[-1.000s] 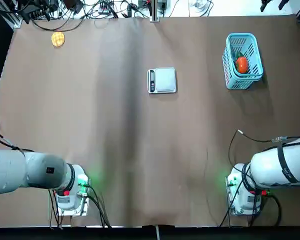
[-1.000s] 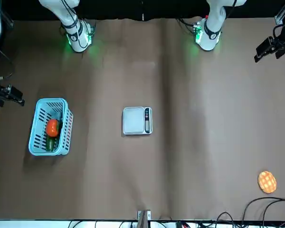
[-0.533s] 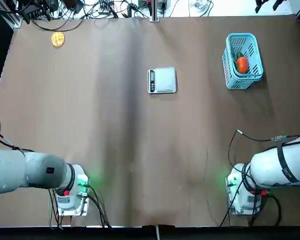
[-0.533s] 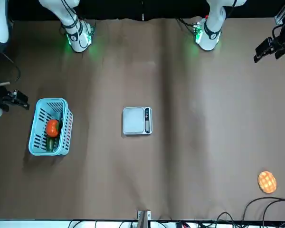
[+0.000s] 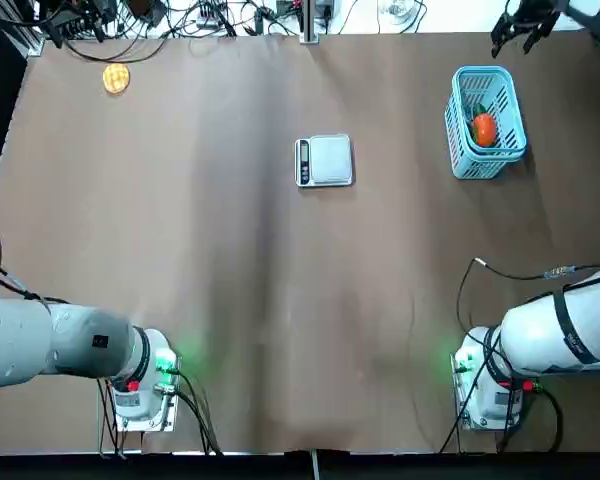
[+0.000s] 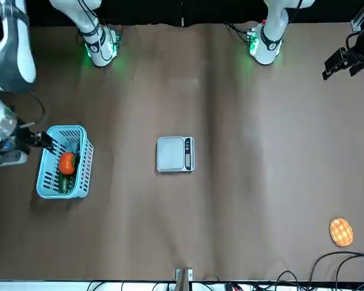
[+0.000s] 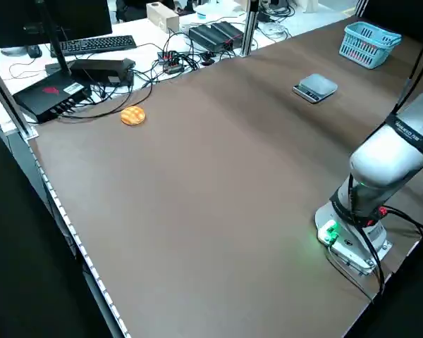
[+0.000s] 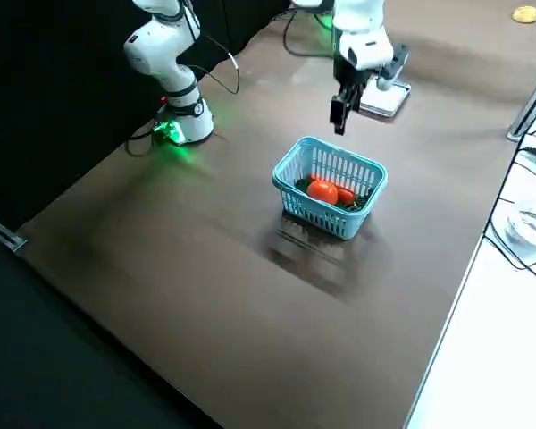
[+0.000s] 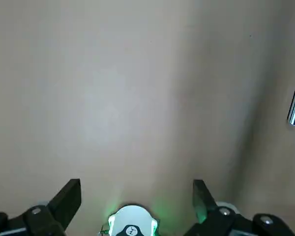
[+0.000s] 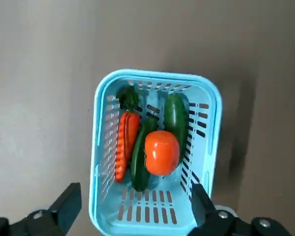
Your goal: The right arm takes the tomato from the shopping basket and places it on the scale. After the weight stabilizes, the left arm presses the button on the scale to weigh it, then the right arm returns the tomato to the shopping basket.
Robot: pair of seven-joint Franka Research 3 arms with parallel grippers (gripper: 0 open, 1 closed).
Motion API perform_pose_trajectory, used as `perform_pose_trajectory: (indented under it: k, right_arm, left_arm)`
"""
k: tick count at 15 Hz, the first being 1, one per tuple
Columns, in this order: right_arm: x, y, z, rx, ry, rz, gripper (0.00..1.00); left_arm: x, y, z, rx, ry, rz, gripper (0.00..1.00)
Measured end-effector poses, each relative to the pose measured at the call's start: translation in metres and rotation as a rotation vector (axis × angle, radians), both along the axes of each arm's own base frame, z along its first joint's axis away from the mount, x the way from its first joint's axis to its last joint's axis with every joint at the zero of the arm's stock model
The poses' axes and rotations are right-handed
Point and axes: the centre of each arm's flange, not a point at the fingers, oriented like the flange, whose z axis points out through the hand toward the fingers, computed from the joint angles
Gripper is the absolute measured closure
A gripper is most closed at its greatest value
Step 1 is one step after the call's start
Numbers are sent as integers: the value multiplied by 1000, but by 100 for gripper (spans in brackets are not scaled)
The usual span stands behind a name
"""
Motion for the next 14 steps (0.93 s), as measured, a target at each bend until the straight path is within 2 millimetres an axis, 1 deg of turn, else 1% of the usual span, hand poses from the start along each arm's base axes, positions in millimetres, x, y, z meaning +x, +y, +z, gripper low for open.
perform_pose_trajectory:
  k: [4,8,11,14]
  right_arm:
    - [-3,0,-49,0,17,1,1]
    - [-6,-7,-106,-2,29,-9,1]
    - [-3,-16,-136,-5,36,-21,1]
    - [-1,-21,-157,-6,52,-29,1]
  left_arm:
    - [2,-7,-4,1,9,-15,0]
    - [11,-11,-19,0,37,-66,0]
    - [18,-11,-30,-3,60,-115,0]
    - [23,-14,-37,-4,73,-124,0]
